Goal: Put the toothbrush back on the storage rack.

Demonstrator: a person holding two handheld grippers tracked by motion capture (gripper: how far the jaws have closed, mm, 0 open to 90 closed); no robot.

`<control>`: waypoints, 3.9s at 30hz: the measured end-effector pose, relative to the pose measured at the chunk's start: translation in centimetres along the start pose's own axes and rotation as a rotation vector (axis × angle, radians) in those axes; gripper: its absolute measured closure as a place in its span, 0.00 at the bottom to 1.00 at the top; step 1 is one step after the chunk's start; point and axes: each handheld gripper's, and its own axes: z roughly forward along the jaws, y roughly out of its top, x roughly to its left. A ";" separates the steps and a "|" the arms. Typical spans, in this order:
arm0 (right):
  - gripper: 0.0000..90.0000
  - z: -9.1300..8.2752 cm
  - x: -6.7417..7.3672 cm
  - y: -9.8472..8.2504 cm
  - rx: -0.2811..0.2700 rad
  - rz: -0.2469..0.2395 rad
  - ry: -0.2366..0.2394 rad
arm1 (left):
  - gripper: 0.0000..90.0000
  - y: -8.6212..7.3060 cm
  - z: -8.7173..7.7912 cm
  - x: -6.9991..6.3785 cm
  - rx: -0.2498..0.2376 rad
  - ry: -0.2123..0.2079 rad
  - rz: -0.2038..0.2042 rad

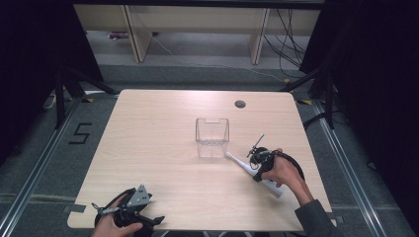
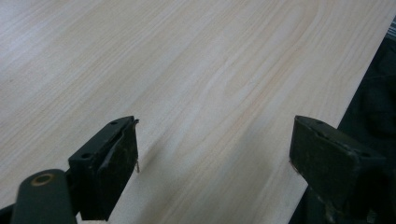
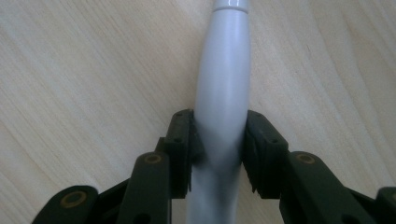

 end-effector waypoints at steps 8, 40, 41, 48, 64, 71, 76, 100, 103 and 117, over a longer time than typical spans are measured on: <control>0.74 0.1 0.0 0.8 0.072 -0.016 -0.034 | 0.16 0.0 0.0 0.0 -0.002 0.001 -0.002; 0.74 -4.4 -2.4 -2.2 -0.188 0.091 -0.033 | 0.16 0.0 0.0 0.0 -0.003 -0.005 -0.003; 0.74 -4.4 -2.4 -2.2 -0.188 0.091 -0.033 | 0.16 0.0 0.0 0.0 -0.003 0.003 -0.004; 0.74 -5.6 -2.5 -2.6 -0.286 0.163 -0.042 | 0.16 0.0 0.0 0.1 0.008 0.002 -0.005; 0.74 -6.5 -3.5 -1.8 -0.564 0.199 -0.055 | 0.16 0.0 -0.1 0.1 -0.011 0.008 -0.010; 0.74 -6.5 -4.1 -0.7 -0.663 0.178 -0.075 | 0.16 0.0 -0.1 0.0 -0.013 0.010 -0.027; 0.74 -7.3 -3.7 0.2 -0.670 0.189 -0.046 | 0.16 0.0 -0.1 0.1 -0.015 0.008 -0.015; 0.74 -10.4 -2.4 4.6 -0.766 0.127 -0.025 | 0.16 0.0 -0.1 0.0 -0.018 0.009 -0.030; 0.74 -10.8 -2.0 5.4 -0.789 0.103 -0.020 | 0.16 0.0 -0.1 0.0 -0.017 0.009 -0.030; 0.74 -11.9 -1.3 7.8 -0.850 0.065 0.010 | 0.16 0.0 -0.1 0.0 -0.029 0.008 -0.030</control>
